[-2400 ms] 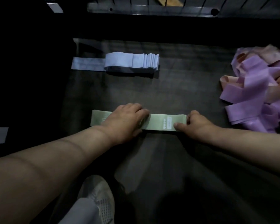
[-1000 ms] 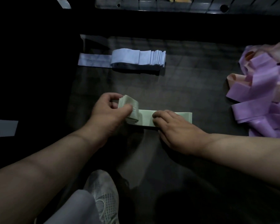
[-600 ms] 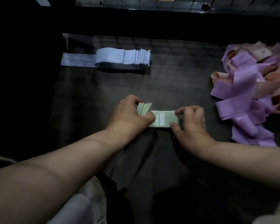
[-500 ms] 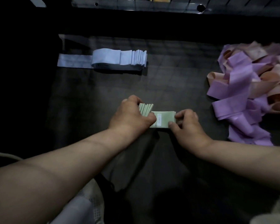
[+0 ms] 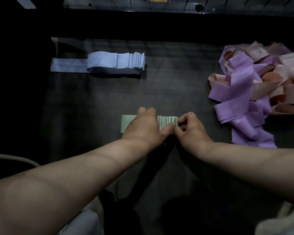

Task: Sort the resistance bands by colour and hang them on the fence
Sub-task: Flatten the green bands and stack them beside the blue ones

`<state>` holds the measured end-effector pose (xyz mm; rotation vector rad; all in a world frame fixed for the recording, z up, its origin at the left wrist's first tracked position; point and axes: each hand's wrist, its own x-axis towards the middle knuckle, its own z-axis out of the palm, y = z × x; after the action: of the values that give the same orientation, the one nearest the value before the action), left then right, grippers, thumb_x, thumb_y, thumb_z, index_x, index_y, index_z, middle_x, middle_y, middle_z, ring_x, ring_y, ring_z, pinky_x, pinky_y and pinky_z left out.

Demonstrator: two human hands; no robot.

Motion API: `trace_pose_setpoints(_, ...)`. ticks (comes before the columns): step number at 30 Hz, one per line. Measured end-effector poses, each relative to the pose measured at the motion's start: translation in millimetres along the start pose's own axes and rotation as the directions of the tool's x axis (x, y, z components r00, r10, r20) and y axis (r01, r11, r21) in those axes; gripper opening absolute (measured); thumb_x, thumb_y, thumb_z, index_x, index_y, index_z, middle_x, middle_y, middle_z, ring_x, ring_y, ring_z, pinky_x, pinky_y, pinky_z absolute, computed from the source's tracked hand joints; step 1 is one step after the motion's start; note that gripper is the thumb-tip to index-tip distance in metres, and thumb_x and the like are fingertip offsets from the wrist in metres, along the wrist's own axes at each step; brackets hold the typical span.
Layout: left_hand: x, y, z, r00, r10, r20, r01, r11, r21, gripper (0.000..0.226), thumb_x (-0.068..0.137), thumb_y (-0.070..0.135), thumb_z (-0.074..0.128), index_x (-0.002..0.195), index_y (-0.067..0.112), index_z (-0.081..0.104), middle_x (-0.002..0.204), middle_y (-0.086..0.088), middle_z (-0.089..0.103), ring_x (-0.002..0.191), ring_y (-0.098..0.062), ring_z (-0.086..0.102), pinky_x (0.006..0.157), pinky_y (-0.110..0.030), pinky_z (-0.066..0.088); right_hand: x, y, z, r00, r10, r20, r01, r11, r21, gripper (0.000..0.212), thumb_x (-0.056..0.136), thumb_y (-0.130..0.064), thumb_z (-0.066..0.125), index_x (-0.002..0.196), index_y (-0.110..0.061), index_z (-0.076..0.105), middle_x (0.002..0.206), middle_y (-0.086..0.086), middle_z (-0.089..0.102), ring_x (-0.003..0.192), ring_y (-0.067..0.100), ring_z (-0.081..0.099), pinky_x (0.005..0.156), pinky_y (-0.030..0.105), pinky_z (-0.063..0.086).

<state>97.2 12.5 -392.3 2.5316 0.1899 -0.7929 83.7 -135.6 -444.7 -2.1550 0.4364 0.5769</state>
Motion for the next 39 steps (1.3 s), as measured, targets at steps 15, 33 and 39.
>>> trace_pose_setpoints(15,-8,-22,4,0.992,-0.11,0.061,0.117,0.635,-0.764,0.038,0.074,0.004,0.053,0.109,0.019,0.058,0.098,-0.002,0.067,0.085,-0.022,0.068,0.076,-0.032,0.058,-7,-13,5,0.986,0.164,0.028,-0.164,0.986,0.015,0.066,0.066,-0.057,0.083,0.1,-0.019,0.041,0.112,0.005,0.055,0.098,0.017,0.058,0.08,0.03,0.046)
trace_pose_setpoints(33,16,-113,-37,0.922,0.146,0.358,0.188,0.639,-0.746,0.031,0.092,0.0,0.055,0.113,0.023,0.058,0.091,-0.009,0.057,0.065,-0.024,0.066,0.055,-0.03,0.055,-3,-14,6,0.994,0.098,0.046,-0.098,0.995,0.016,0.061,0.078,-0.041,0.081,0.107,-0.014,0.035,0.1,0.001,0.056,0.078,0.004,0.054,0.073,0.028,0.043)
trace_pose_setpoints(39,22,-111,-47,0.891,0.231,0.392,-0.016,0.877,-0.479,0.038,0.092,0.0,0.064,0.114,0.03,0.056,0.087,0.001,0.063,0.069,-0.013,0.061,0.059,-0.029,0.052,-4,0,10,0.998,0.007,0.065,-0.01,0.999,0.041,0.07,0.075,-0.038,0.083,0.118,-0.018,0.031,0.11,0.0,0.053,0.096,0.014,0.06,0.086,0.032,0.052)
